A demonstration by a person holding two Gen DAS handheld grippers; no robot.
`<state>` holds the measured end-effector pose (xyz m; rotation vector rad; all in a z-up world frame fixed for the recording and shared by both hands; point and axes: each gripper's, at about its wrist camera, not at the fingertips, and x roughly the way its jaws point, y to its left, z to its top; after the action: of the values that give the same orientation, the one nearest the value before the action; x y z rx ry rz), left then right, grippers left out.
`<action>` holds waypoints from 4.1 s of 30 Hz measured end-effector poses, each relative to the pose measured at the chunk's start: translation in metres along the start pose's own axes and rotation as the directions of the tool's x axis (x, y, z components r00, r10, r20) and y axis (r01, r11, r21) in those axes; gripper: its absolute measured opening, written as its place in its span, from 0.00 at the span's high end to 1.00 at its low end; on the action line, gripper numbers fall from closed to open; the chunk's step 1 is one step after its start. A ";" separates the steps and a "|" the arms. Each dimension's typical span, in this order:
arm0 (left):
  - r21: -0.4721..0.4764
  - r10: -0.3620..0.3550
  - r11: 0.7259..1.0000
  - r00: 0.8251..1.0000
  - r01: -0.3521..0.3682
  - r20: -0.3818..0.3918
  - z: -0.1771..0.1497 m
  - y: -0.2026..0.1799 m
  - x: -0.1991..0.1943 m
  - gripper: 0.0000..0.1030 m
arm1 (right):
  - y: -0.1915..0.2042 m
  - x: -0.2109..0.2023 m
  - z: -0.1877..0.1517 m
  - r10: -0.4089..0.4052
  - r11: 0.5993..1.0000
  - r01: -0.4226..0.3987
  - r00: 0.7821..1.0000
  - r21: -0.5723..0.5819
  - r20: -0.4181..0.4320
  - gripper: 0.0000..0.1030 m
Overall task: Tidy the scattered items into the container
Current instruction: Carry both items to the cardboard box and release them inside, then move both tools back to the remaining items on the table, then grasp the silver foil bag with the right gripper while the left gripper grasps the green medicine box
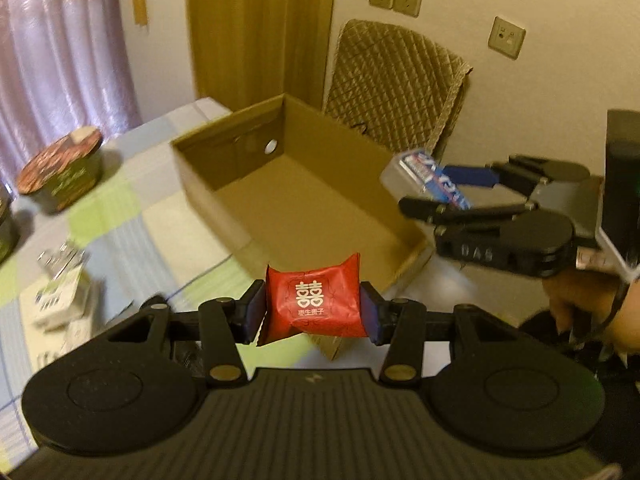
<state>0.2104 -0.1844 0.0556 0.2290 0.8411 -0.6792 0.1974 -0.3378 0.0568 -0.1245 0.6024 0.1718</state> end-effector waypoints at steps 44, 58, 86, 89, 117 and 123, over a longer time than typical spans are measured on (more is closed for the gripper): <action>-0.112 0.030 0.993 0.999 -0.027 0.033 -0.007 0.021 0.035 0.30 | -0.024 0.053 0.002 0.060 0.997 -0.054 0.994 0.061 -0.094 0.03; -0.178 0.069 0.982 0.998 -0.066 0.012 -0.038 0.040 0.015 0.27 | -0.012 0.038 0.005 0.071 0.997 -0.068 0.994 0.035 -0.081 0.03; -0.338 0.302 0.889 0.950 -0.309 -0.075 -0.162 0.110 -0.090 0.15 | 0.119 -0.021 0.020 0.244 0.959 -0.248 0.969 -0.136 -0.042 0.03; -0.361 0.317 0.872 0.943 -0.330 -0.099 -0.178 0.120 -0.094 0.15 | 0.142 -0.019 0.016 0.286 0.942 -0.293 0.956 -0.165 -0.066 0.03; -0.446 0.260 0.853 0.961 -0.273 -0.092 -0.194 0.189 -0.012 0.14 | 0.229 0.166 0.004 0.418 0.906 -0.409 0.830 0.107 -0.369 0.33; -0.471 0.261 0.838 0.960 -0.276 -0.098 -0.193 0.195 0.004 0.14 | 0.237 0.185 -0.005 0.404 0.910 -0.405 0.814 0.090 -0.417 0.34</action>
<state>0.2179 0.0492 -0.0882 -0.0960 0.9593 -0.1860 0.2985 -0.0842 -0.0689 -0.0323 1.0697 0.5723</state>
